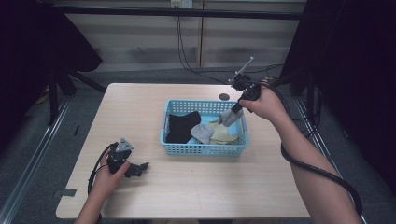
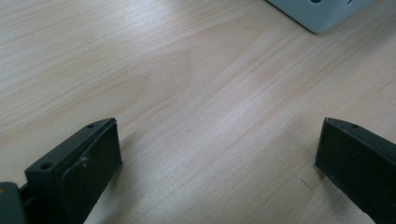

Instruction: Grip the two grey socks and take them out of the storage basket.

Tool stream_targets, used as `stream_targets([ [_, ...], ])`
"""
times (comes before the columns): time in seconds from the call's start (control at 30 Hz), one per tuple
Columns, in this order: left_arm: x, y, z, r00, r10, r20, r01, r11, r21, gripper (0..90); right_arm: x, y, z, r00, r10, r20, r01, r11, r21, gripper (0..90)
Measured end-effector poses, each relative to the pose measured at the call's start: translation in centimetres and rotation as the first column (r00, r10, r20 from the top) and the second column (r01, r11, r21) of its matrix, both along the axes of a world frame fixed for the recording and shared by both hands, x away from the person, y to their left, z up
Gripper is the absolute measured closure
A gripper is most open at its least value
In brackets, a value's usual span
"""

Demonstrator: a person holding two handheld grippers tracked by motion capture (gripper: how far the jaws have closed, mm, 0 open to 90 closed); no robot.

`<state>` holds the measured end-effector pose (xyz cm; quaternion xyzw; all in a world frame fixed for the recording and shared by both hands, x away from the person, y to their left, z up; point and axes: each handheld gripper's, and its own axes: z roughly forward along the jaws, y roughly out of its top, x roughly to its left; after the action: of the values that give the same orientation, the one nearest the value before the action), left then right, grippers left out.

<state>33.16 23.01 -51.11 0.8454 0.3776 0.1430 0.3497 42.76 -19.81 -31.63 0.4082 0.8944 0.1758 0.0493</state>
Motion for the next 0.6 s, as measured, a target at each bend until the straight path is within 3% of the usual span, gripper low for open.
stream_targets([
  [0.17, 0.0, 0.0, 0.0, 1.0000, 0.000, 0.000, 0.000, 1.0000, 0.001, 0.0, 0.0, -1.1, 0.9, 0.9999, -0.012, -0.009, 0.012, 0.9999, 0.000, 90.0],
  [0.6, -0.1, 0.0, 0.0, 1.0000, 0.002, 0.000, -0.002, 1.0000, 0.001, 0.0, -0.3, -4.0, 2.7, 0.9974, -0.063, 0.035, 0.062, 0.9979, 0.019, 90.0],
])
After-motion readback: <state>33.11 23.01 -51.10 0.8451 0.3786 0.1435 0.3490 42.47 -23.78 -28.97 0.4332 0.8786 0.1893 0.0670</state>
